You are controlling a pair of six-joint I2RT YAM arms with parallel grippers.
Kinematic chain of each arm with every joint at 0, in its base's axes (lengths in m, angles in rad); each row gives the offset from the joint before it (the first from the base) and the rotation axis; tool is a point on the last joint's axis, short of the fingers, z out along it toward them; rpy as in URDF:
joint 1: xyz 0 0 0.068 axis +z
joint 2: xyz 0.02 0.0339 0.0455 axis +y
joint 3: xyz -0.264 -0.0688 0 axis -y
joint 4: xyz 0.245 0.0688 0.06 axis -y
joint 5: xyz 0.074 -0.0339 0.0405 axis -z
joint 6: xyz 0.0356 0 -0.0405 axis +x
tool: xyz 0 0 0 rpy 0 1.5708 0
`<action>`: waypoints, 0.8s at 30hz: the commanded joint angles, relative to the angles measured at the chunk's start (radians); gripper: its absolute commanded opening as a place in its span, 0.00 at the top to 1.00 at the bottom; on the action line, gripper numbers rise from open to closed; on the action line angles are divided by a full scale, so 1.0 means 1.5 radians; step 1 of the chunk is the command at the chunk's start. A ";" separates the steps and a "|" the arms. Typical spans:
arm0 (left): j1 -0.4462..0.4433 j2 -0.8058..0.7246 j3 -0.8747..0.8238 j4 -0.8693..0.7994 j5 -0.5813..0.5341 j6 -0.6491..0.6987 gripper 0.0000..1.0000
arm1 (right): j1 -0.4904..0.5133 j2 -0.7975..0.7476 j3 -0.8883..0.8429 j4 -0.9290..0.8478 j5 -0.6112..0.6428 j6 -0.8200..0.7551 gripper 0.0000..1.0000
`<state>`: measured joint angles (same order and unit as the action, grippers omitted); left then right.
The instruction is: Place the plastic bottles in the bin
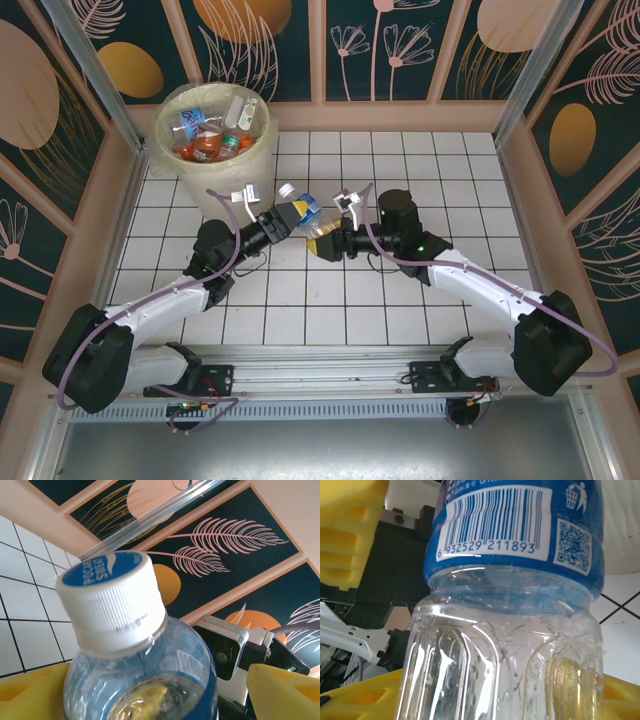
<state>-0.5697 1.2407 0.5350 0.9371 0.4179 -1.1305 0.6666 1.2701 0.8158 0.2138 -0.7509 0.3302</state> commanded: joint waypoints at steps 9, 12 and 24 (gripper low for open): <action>-0.004 -0.028 0.021 0.029 0.018 -0.012 0.41 | 0.014 -0.004 -0.014 0.027 -0.006 0.001 0.36; -0.003 -0.049 0.031 -0.008 0.013 0.006 0.45 | 0.014 -0.009 -0.015 0.036 -0.005 0.002 0.21; 0.000 -0.091 0.410 -0.646 -0.140 0.375 0.46 | -0.016 -0.137 -0.028 -0.013 0.085 -0.027 0.01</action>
<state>-0.5705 1.1046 1.0084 0.2626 0.3016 -0.7872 0.6544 1.1110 0.7799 0.2207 -0.6662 0.3176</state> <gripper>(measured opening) 0.588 0.990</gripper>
